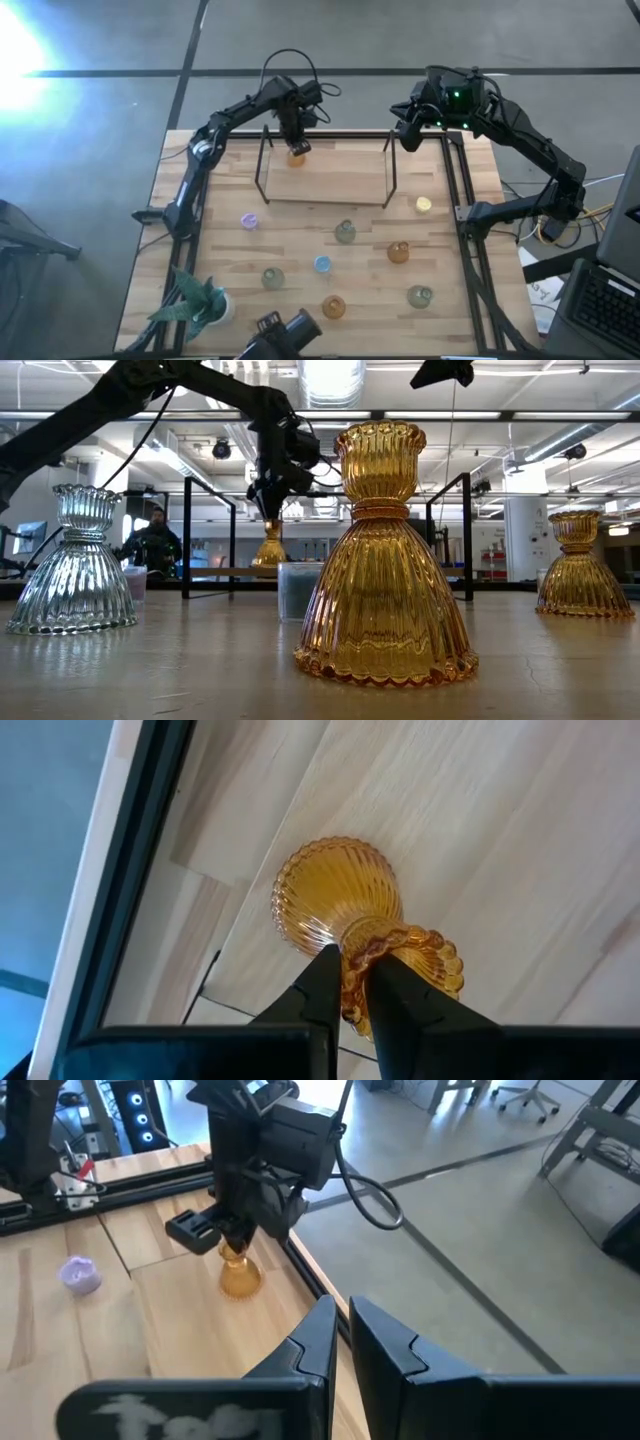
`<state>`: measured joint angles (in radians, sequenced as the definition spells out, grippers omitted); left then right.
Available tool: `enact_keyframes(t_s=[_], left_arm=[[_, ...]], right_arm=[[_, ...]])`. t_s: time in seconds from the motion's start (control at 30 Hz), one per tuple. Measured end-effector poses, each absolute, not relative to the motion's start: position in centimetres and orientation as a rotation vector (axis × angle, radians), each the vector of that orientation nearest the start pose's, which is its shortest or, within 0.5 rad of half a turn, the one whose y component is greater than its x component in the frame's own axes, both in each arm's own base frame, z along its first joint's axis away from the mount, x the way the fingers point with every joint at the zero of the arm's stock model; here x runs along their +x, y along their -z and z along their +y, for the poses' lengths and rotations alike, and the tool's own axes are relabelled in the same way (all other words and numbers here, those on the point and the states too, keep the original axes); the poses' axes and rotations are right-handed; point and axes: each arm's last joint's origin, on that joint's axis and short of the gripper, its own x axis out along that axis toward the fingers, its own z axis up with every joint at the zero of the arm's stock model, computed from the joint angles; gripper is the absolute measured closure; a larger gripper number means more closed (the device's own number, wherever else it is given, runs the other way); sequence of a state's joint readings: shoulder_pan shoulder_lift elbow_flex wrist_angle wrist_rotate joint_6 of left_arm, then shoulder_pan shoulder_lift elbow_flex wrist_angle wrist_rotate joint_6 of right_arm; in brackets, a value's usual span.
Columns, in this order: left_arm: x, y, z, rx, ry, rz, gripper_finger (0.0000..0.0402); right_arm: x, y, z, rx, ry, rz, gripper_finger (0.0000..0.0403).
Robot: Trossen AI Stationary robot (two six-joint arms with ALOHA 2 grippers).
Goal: Pick & Place candle stick holders
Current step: Put the top left yellow glass candle holder on the shelf
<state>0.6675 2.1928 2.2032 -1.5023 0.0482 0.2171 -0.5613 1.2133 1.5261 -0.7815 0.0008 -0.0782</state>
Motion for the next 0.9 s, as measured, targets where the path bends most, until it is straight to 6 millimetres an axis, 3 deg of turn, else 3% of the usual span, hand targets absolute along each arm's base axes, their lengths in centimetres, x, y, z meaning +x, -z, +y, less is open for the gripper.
enact_keyframes(t_s=[0.3,0.57,0.9], left_arm=[[32.1,-28.8,27.3,-0.387,-0.337,1.428,0.0367],[30.4,-27.1,26.4,-0.415,-0.257,1.485,0.0367],[29.4,-27.9,26.3,-0.337,-0.332,1.328,0.0367]], right_arm=[[19.3,-44.0,-12.1,0.056,0.532,0.476,0.0376],[19.3,-44.0,-12.1,0.049,0.53,0.476,0.0376],[19.3,-44.1,-12.2,0.042,0.53,0.466,0.0376]])
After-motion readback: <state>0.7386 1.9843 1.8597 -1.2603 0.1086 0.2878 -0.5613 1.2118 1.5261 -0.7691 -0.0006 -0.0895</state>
